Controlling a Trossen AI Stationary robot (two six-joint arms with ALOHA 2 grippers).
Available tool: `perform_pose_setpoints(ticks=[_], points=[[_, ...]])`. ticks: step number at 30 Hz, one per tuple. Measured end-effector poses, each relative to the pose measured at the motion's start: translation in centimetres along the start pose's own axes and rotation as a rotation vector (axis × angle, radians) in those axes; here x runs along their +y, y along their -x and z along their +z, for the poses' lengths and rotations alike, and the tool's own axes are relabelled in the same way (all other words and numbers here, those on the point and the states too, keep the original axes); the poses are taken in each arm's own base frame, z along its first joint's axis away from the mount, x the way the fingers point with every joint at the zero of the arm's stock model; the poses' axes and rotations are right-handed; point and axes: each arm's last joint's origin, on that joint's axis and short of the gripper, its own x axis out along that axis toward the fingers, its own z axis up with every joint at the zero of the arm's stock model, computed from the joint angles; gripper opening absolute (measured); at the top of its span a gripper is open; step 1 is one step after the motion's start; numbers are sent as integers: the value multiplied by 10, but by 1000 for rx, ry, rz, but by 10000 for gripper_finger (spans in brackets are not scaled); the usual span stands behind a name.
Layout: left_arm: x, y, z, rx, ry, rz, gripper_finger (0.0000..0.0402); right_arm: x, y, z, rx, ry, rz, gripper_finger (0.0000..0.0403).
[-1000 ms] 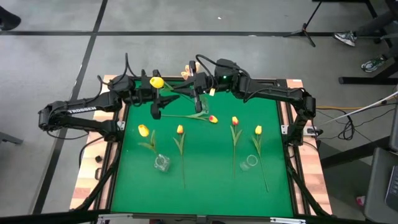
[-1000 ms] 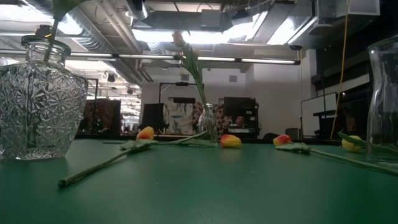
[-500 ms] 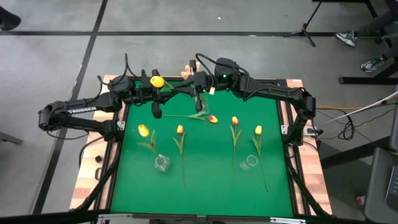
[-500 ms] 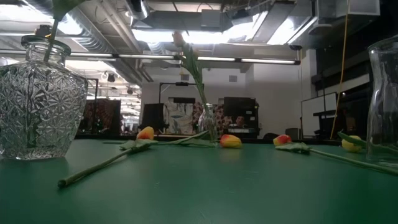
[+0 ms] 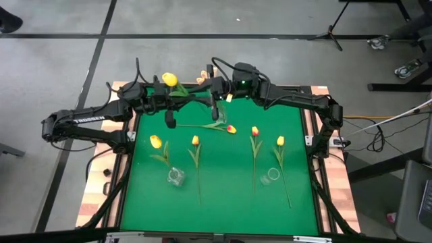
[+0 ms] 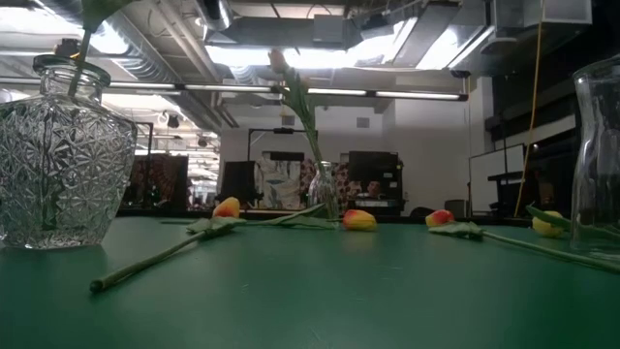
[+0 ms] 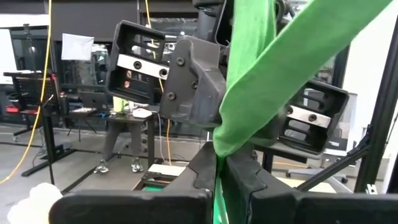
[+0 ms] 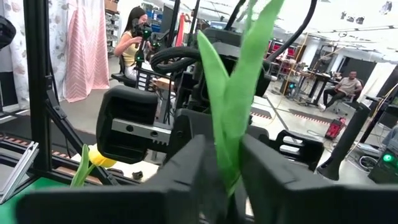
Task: Sort flowers into vase by color
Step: Put the left yellow tulip into the bottom left transparent vase
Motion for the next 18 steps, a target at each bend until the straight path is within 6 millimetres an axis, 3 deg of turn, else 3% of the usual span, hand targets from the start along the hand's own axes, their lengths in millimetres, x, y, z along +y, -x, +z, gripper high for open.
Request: perform_pose_setpoints(ticks=[8, 14, 18], points=[[2, 12, 11, -47, -56, 141, 6, -1, 3, 2, 23, 4, -39, 207], [3, 47, 30, -84, -107, 306, 5, 3, 22, 19, 71, 34, -23, 233], [0, 72, 34, -60, -61, 326, 5, 6, 38, 33, 103, 38, -22, 234]])
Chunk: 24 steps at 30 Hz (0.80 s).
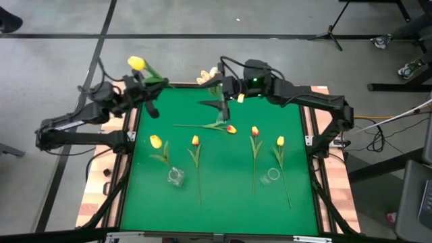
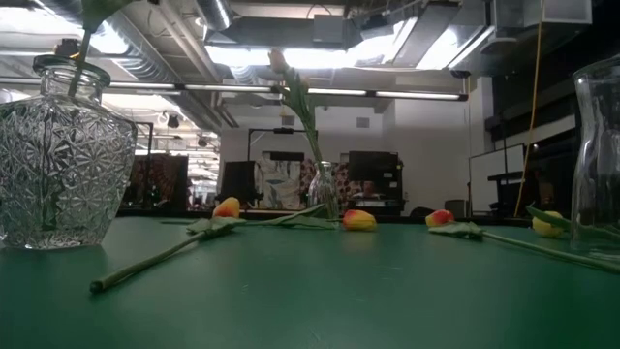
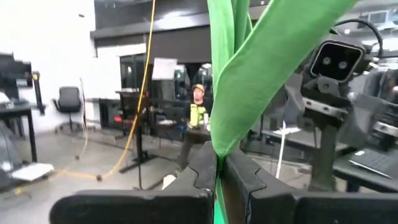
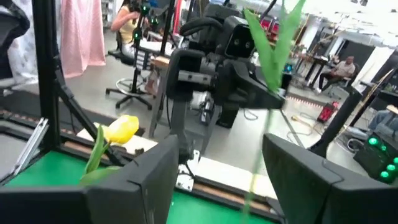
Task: Sort flowers into vase by color
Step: Put the left yellow tulip into the bottom left transparent vase
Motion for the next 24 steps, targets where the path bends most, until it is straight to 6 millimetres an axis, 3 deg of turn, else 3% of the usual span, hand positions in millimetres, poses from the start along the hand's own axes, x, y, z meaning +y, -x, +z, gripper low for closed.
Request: perform_pose_setpoints(ticks=[4, 12, 17, 24], points=[[0, 20, -3, 84, 44, -108, 5, 1, 19, 13, 43, 35, -69, 234], [-12, 51, 7, 68, 155, -601, 5, 3, 41, 25, 97, 55, -157, 234], [-25, 53, 7, 70, 165, -818, 5, 3, 44, 25, 117, 51, -173, 234], [-56, 40, -7, 171, 142, -898, 5, 4, 44, 22, 150, 33, -176, 234]])
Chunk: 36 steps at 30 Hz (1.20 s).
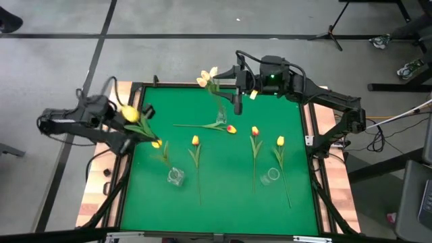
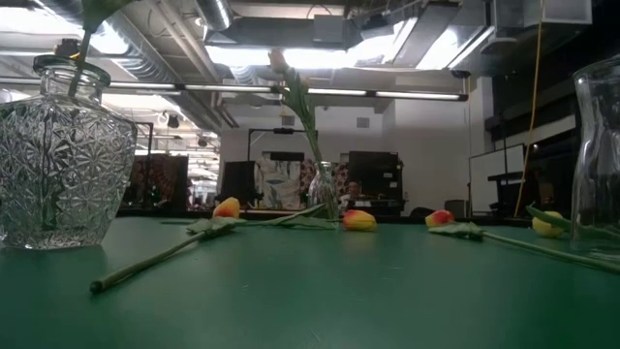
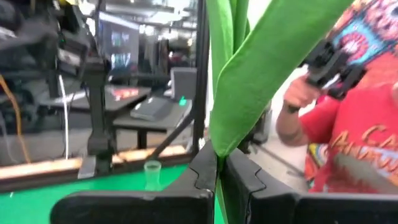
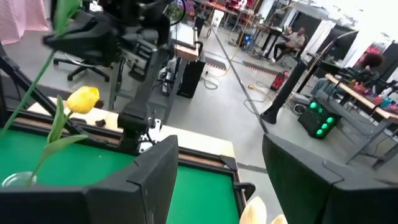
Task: Sort flowers into vase by color
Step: Put the left yellow tulip into the bottom left transparent vase
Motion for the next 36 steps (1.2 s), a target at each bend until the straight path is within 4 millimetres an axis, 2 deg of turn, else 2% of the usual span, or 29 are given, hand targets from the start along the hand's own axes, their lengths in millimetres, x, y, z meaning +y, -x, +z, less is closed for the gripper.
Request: perform_pose_setpoints(ticks=[3, 6, 11, 14, 18, 23, 29, 36], points=[[-6, -17, -8, 52, 5, 76, 5, 1, 0, -3, 30, -6, 11, 234], [-16, -25, -14, 78, 0, 190, 5, 2, 0, -5, 49, -15, 18, 234], [-45, -23, -15, 63, 43, 257, 5, 3, 0, -8, 83, -29, 30, 234], [-60, -16, -18, 69, 49, 324, 5, 3, 0, -9, 93, -30, 34, 234], [-75, -1, -22, 74, 41, 483, 5, 4, 0, -10, 98, -31, 36, 234], [-92, 5, -26, 65, 7, 544, 5, 4, 0, -10, 104, -50, 37, 234], [-113, -3, -38, 71, 26, 549, 5, 4, 0, -11, 112, -56, 40, 234], [-130, -18, -56, 105, -64, 596, 5, 4, 0, -11, 112, -57, 39, 234]])
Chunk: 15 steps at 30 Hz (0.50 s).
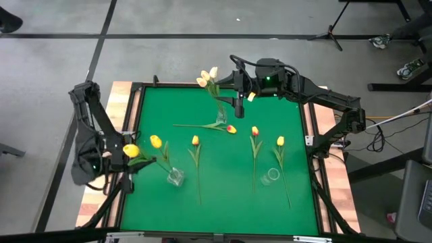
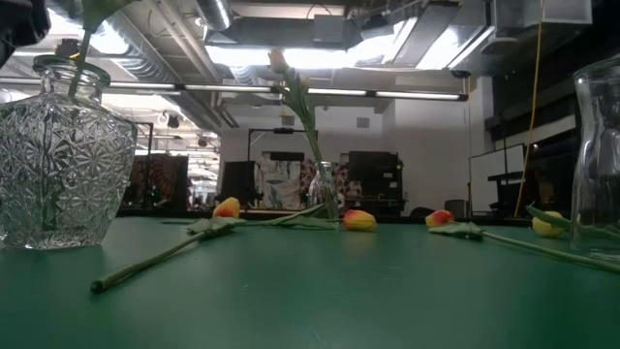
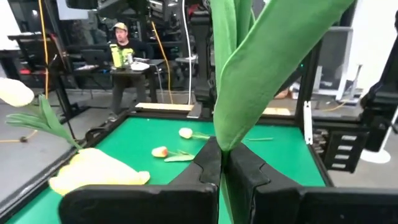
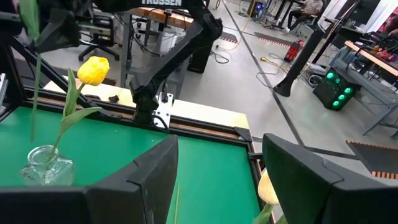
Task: Sort flowers into vase by color
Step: Put the left yellow tulip into the bottom left transparent vase
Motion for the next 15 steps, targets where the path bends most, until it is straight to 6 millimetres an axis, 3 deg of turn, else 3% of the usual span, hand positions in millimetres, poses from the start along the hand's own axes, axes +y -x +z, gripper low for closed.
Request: perform_pose_setpoints(ticks=[6, 15], points=[[-10, -3, -11, 5, -51, 37, 5, 0, 0, -1, 8, -1, 3, 234], [-9, -9, -26, 30, -3, 84, 5, 1, -3, -4, 27, -4, 9, 234]])
